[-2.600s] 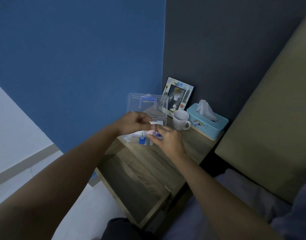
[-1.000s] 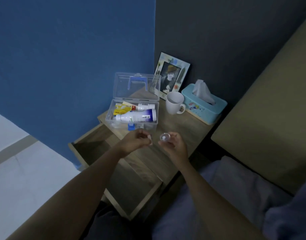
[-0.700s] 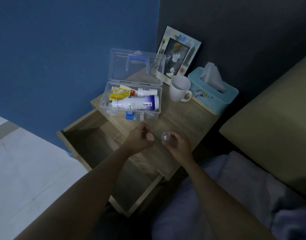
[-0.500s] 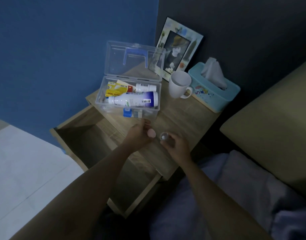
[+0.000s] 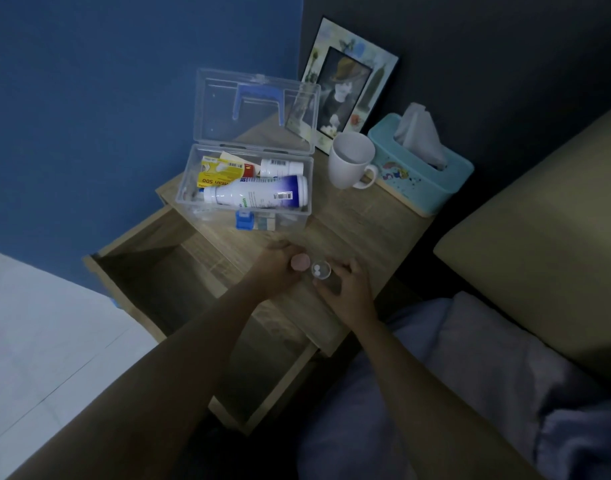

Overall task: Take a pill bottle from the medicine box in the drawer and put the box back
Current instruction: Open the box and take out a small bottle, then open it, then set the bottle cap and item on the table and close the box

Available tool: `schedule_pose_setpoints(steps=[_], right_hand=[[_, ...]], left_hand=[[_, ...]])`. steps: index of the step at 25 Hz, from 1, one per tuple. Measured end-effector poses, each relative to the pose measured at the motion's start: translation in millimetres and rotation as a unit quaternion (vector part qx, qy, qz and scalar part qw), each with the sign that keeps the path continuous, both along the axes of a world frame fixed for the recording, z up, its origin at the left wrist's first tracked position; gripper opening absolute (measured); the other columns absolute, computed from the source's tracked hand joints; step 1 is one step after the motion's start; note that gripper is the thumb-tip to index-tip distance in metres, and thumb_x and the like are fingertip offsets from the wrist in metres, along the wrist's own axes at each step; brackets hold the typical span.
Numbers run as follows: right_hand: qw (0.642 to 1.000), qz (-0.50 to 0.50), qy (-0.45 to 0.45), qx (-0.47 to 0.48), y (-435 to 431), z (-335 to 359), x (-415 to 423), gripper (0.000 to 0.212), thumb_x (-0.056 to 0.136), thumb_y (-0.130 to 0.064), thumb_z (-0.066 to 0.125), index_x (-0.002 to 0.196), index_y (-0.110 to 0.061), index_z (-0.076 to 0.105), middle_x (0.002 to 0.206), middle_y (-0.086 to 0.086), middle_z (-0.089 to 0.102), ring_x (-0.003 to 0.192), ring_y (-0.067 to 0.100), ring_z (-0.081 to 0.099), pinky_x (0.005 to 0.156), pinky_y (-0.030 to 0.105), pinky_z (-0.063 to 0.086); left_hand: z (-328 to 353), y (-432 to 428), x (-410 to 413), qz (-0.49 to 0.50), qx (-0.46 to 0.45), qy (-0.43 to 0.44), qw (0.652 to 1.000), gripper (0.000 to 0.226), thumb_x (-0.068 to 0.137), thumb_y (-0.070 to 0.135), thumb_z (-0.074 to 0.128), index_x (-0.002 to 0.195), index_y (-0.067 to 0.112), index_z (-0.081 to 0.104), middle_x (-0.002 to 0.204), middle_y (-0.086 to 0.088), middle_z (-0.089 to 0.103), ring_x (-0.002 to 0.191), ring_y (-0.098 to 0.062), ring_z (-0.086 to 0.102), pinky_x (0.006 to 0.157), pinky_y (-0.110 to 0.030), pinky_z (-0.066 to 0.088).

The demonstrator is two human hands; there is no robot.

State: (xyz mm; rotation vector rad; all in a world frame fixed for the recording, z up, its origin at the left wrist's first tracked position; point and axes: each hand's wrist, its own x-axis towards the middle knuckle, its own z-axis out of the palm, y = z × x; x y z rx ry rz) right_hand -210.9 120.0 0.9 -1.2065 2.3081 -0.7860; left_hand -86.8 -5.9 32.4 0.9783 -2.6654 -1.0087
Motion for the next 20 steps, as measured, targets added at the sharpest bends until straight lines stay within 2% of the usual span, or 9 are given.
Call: schedule_pose_setpoints(steps=[3,6,11,14,17,20], right_hand=[[1.0,-0.012,-0.014,-0.012,-0.1,0.1,0.4,0.05,0.076,-0.034,0.074,0.118,-0.011,0.061,0.116,0.011,0.055,0.108,0.025,0.052,0.091,0.028,0.039],[1.0,-0.02,-0.01,-0.02,-0.2,-0.7,0.6,0.047,0.076,-0.035,0.073,0.115,-0.012,0.062,0.114,0.011,0.056,0.107,0.024,0.052,0.093,0.032,0.041],[1.0,-0.017,-0.021,-0.014,0.3,1.5,0.6,0.048,0.075,-0.035,0.073,0.116,-0.015,0.06,0.118,0.009,0.054,0.111,0.023,0.049,0.093,0.028,0.036],[0.997,-0.027,-0.074,-0.003,2.7,6.2,-3.0,0.057,0.074,-0.031,0.073,0.124,-0.015,0.052,0.126,0.008,0.05,0.119,0.024,0.047,0.099,0.032,0.039],[0.987,-0.108,-0.11,-0.033,-10.8,17.5,-13.6,0.05,0.084,-0.027,0.062,0.13,-0.014,0.047,0.131,0.01,0.051,0.12,0.024,0.048,0.095,0.032,0.041],[0.973,-0.178,-0.115,-0.091,-42.8,35.7,-32.0,0.038,0.093,-0.024,0.05,0.127,-0.009,0.05,0.128,0.014,0.055,0.114,0.024,0.054,0.087,0.027,0.041]], left_hand=[[-2.5,-2.5,0.4,0.0,-0.005,-0.016,1.0,0.04,0.08,0.016,0.068,0.117,0.002,0.062,0.12,-0.019,0.06,0.112,-0.031,0.054,0.093,-0.026,0.036],[-2.9,-3.9,0.3,0.016,0.004,-0.024,1.0,0.043,0.08,0.017,0.068,0.12,0.004,0.059,0.12,-0.019,0.058,0.111,-0.03,0.053,0.09,-0.025,0.036],[-0.5,-3.1,3.0,0.02,0.034,-0.041,0.998,0.056,0.082,0.021,0.067,0.131,0.004,0.047,0.13,-0.018,0.05,0.118,-0.03,0.048,0.097,-0.032,0.038],[0.2,-2.9,16.8,0.036,0.036,-0.03,0.998,0.063,0.084,0.024,0.063,0.139,0.006,0.038,0.138,-0.016,0.044,0.127,-0.029,0.043,0.104,-0.033,0.036],[-7.6,-7.1,29.5,-0.017,-0.061,-0.115,0.991,0.059,0.096,0.034,0.042,0.147,0.01,0.023,0.156,-0.013,0.026,0.144,-0.026,0.022,0.116,-0.035,0.022],[-18.4,-7.4,38.8,-0.084,-0.141,-0.193,0.967,0.06,0.099,0.04,0.024,0.15,0.01,0.009,0.16,-0.011,0.009,0.148,-0.021,0.005,0.119,-0.033,0.008]])
